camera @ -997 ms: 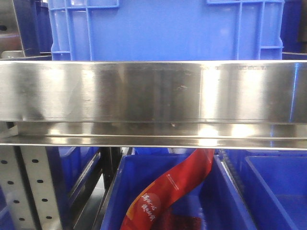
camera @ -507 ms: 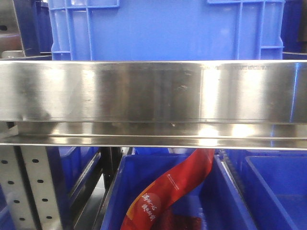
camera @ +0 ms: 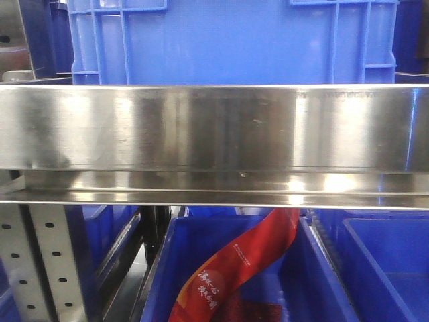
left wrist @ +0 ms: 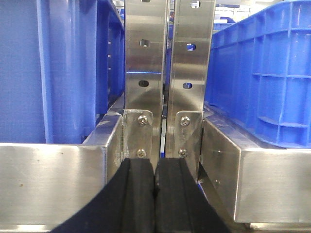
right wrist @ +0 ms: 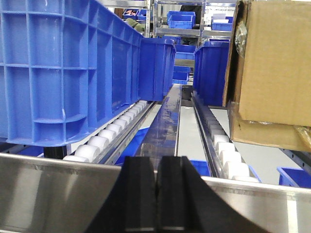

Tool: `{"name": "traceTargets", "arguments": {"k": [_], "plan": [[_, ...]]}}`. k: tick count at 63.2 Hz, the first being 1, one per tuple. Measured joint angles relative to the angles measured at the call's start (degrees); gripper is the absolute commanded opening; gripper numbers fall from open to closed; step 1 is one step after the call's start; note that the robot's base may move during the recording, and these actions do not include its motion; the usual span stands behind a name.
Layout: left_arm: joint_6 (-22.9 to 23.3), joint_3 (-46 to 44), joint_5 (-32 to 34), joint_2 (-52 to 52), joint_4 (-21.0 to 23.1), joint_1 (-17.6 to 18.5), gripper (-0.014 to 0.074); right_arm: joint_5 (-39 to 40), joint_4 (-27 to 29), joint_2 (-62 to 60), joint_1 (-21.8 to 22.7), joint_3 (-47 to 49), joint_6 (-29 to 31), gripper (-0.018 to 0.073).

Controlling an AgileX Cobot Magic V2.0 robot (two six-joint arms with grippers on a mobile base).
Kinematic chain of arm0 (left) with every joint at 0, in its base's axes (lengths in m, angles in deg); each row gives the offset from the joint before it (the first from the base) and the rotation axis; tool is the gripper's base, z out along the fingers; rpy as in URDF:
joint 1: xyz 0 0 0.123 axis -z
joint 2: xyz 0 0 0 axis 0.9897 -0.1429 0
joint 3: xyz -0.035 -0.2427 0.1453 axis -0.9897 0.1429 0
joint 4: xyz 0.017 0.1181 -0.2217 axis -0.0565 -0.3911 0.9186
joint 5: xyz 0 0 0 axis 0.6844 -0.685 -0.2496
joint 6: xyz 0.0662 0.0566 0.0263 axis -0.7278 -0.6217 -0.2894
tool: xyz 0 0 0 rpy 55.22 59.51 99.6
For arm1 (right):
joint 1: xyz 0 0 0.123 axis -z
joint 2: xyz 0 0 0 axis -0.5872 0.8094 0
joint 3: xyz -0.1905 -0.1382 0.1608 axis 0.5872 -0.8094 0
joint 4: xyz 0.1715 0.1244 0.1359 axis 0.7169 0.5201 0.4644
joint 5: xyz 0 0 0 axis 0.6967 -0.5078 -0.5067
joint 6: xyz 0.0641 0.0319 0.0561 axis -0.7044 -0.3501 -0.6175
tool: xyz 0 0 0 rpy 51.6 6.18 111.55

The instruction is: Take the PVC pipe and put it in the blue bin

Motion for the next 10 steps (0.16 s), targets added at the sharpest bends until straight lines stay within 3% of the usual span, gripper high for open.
{"name": "traceTargets", "arguments": {"k": [10], "plan": [[0.0,0.0,0.0,0.0,0.0,0.0,-0.0111,0.0,0.0,0.0,0.0,0.0,0.0,-0.0169]]}}
